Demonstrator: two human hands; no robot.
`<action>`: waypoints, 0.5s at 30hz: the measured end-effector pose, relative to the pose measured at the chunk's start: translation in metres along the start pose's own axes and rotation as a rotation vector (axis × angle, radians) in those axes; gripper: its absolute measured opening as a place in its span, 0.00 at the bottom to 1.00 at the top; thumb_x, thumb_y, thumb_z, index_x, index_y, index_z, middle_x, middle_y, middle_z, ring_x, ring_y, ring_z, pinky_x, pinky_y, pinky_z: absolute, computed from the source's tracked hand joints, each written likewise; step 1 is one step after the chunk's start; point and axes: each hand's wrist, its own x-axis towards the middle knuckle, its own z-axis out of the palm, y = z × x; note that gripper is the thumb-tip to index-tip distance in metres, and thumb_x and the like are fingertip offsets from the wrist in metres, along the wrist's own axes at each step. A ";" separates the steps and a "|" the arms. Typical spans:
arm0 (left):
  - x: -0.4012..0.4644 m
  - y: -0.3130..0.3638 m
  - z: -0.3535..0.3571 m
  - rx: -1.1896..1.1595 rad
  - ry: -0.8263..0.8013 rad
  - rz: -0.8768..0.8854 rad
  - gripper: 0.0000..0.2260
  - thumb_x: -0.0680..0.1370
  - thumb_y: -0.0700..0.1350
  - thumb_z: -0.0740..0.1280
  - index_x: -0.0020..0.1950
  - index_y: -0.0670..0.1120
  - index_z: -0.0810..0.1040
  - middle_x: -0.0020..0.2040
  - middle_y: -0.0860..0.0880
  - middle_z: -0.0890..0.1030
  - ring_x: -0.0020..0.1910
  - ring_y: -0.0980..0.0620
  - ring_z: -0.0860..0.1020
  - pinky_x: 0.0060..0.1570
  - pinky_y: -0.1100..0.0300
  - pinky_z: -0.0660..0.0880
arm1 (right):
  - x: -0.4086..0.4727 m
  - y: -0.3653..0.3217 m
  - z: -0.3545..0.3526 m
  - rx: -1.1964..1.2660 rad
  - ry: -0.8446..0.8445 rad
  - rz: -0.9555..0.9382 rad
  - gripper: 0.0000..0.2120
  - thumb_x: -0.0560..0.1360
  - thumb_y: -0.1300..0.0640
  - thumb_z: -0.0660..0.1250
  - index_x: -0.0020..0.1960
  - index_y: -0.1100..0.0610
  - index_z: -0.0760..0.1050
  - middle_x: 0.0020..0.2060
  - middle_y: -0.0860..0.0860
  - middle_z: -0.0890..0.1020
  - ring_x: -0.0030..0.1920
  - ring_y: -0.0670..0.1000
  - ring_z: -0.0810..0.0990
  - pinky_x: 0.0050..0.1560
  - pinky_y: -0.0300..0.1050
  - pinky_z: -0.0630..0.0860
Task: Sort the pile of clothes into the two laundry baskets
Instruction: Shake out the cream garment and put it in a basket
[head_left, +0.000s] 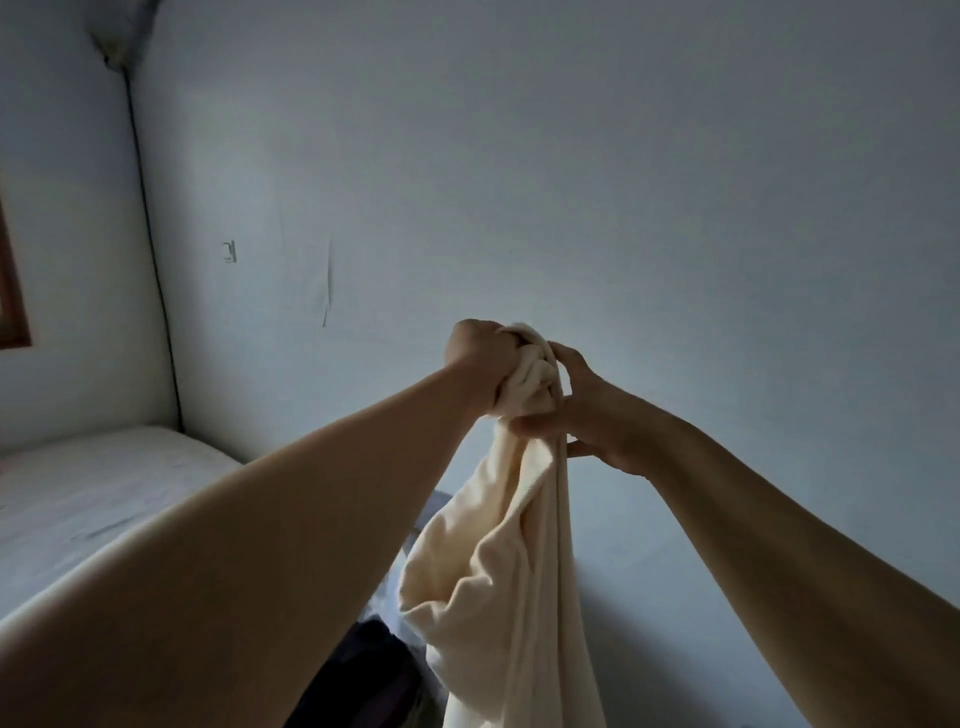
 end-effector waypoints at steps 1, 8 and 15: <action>-0.006 0.000 0.006 -0.029 -0.021 0.001 0.06 0.76 0.37 0.63 0.46 0.43 0.80 0.37 0.46 0.80 0.41 0.47 0.79 0.47 0.56 0.78 | -0.003 0.001 0.001 -0.054 0.100 -0.018 0.26 0.70 0.63 0.73 0.61 0.47 0.66 0.50 0.50 0.80 0.48 0.50 0.81 0.46 0.44 0.79; -0.049 0.002 0.011 -0.040 -0.343 0.056 0.21 0.72 0.45 0.74 0.63 0.46 0.73 0.50 0.46 0.80 0.43 0.52 0.78 0.36 0.63 0.74 | -0.003 0.023 -0.017 -0.453 0.627 0.158 0.08 0.76 0.58 0.60 0.52 0.61 0.71 0.43 0.52 0.77 0.43 0.53 0.76 0.37 0.40 0.73; -0.091 -0.034 0.003 0.564 -0.626 0.056 0.39 0.65 0.53 0.78 0.66 0.46 0.58 0.58 0.45 0.71 0.55 0.46 0.75 0.44 0.57 0.74 | -0.023 0.000 -0.020 0.432 1.098 0.140 0.14 0.78 0.61 0.52 0.35 0.55 0.66 0.38 0.52 0.72 0.41 0.50 0.69 0.38 0.42 0.67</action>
